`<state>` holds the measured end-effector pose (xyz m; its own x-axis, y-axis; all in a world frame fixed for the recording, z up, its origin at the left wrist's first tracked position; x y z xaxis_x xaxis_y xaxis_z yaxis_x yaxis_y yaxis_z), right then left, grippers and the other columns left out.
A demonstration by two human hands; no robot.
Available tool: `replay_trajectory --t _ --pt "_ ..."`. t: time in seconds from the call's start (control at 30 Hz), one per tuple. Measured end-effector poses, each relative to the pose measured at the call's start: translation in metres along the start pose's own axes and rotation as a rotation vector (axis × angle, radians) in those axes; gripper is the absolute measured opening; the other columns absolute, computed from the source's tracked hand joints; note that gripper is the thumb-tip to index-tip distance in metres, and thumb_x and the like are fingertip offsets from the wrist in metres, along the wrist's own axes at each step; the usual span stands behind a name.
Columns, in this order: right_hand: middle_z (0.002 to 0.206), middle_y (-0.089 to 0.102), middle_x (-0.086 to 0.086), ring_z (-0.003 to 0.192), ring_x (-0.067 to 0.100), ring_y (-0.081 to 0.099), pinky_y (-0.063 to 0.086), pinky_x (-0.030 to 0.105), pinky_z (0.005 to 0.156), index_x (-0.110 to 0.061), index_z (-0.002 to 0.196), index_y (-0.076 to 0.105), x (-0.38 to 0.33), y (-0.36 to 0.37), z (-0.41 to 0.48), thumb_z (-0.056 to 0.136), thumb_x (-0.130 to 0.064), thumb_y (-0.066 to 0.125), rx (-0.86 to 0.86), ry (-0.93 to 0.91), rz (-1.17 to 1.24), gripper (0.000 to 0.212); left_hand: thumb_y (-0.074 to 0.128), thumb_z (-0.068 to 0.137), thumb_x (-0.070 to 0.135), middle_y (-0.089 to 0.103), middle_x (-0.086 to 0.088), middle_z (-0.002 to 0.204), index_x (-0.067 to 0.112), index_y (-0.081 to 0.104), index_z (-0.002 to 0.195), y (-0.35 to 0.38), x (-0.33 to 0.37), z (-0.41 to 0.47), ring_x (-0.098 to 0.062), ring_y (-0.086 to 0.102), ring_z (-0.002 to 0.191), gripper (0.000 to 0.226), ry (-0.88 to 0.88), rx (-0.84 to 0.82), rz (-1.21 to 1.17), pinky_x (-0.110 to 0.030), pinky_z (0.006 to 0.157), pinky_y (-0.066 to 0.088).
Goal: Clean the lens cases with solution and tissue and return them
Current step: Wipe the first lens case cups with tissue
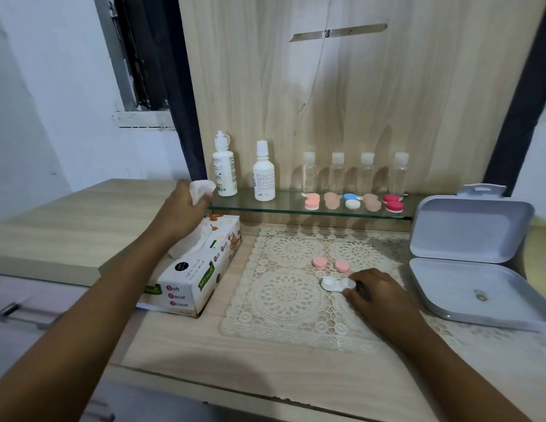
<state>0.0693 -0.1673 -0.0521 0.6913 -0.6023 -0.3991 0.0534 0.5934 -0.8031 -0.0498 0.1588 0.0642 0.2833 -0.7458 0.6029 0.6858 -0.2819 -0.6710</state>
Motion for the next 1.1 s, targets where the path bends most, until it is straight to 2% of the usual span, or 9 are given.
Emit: replay_trajectory --t 0.1,0.17,0.23,0.3,0.4,0.57,0.7,0.93,1.1 --pt "0.105 0.063 0.001 0.095 0.017 0.053 0.032 0.025 0.070 -0.017 0.106 0.064 -0.001 0.000 0.000 0.087 -0.030 0.059 0.003 0.000 0.005 0.023 0.060 0.088 0.027 0.052 -0.019 0.123 0.003 0.047 0.127 0.018 -0.028 0.004 -0.032 0.052 0.107 0.048 -0.094 -0.209 0.357 -0.037 0.086 0.045" --pt "0.105 0.063 0.001 0.095 0.017 0.053 0.031 0.024 0.070 -0.017 0.106 0.064 -0.001 -0.001 0.000 0.088 -0.030 0.059 0.008 -0.003 0.003 0.023 0.052 0.090 0.014 0.058 -0.022 0.112 -0.003 0.057 0.112 0.017 -0.035 0.003 -0.029 0.053 0.090 0.028 -0.117 -0.186 0.473 -0.033 0.073 0.043" --pt "0.106 0.063 0.000 0.096 0.016 0.052 0.031 0.024 0.070 -0.017 0.107 0.063 -0.001 0.000 -0.001 0.088 -0.030 0.058 0.004 -0.002 -0.005 0.024 0.045 0.092 0.008 0.061 -0.023 0.103 -0.006 0.061 0.101 0.009 -0.030 0.002 -0.027 0.049 0.080 0.023 -0.090 -0.086 0.464 -0.032 0.066 0.036" --pt "0.105 0.063 0.001 0.096 0.017 0.053 0.031 0.024 0.071 -0.017 0.107 0.064 0.000 0.000 0.000 0.088 -0.030 0.059 0.004 -0.001 0.000 0.024 0.041 0.094 0.007 0.058 -0.028 0.101 -0.009 0.060 0.098 -0.002 -0.019 0.002 -0.033 0.050 0.081 0.026 -0.023 0.029 0.374 -0.033 0.067 0.034" --pt "0.105 0.063 0.001 0.095 0.016 0.052 0.032 0.024 0.071 -0.017 0.107 0.064 0.001 0.000 0.000 0.088 -0.030 0.058 0.006 0.003 -0.001 0.024 0.035 0.099 0.014 0.048 -0.026 0.105 -0.006 0.051 0.109 -0.017 0.001 -0.004 -0.040 0.051 0.091 0.027 0.038 0.168 0.234 -0.039 0.073 0.037" --pt "0.106 0.062 -0.002 0.096 0.015 0.051 0.029 0.024 0.069 -0.020 0.107 0.063 -0.001 -0.002 0.000 0.090 -0.032 0.055 0.011 0.011 -0.016 0.023 0.025 0.102 0.023 0.052 -0.018 0.082 0.005 0.038 0.112 -0.031 0.030 -0.016 -0.033 0.049 0.073 0.024 0.150 0.257 0.077 -0.037 0.061 0.035" --pt "0.108 0.062 -0.001 0.097 0.015 0.051 0.028 0.023 0.070 -0.019 0.108 0.063 -0.001 -0.002 0.000 0.090 -0.032 0.055 0.007 0.015 -0.007 0.024 0.026 0.102 0.022 0.052 -0.018 0.086 0.005 0.037 0.112 -0.031 0.035 -0.017 -0.030 0.049 0.076 0.023 0.136 0.266 -0.094 -0.034 0.061 0.033" --pt "0.110 0.061 -0.001 0.099 0.016 0.051 0.028 0.023 0.070 -0.018 0.110 0.062 -0.003 -0.002 0.000 0.090 -0.031 0.054 0.008 0.013 -0.015 0.025 0.031 0.102 0.027 0.046 0.005 0.075 0.016 0.040 0.101 -0.010 0.061 -0.020 -0.014 0.047 0.071 0.014 0.088 0.160 -0.455 -0.028 0.062 0.037" --pt "0.109 0.062 0.000 0.099 0.017 0.051 0.030 0.024 0.071 -0.018 0.109 0.062 -0.003 -0.002 0.000 0.089 -0.032 0.056 0.004 0.011 -0.007 0.025 0.035 0.101 0.025 0.049 0.010 0.077 0.020 0.044 0.104 -0.001 0.097 -0.027 0.001 0.048 0.064 0.011 0.117 0.116 -0.565 -0.009 0.053 0.040"
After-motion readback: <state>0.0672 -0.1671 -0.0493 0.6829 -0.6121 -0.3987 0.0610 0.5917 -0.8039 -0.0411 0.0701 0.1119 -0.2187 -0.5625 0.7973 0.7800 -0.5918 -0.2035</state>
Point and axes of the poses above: each hand's wrist, its own z-axis towards the middle knuckle, its own y-axis out of the palm, x = y × z, the point moved 9 cm from there along z, towards the middle knuckle
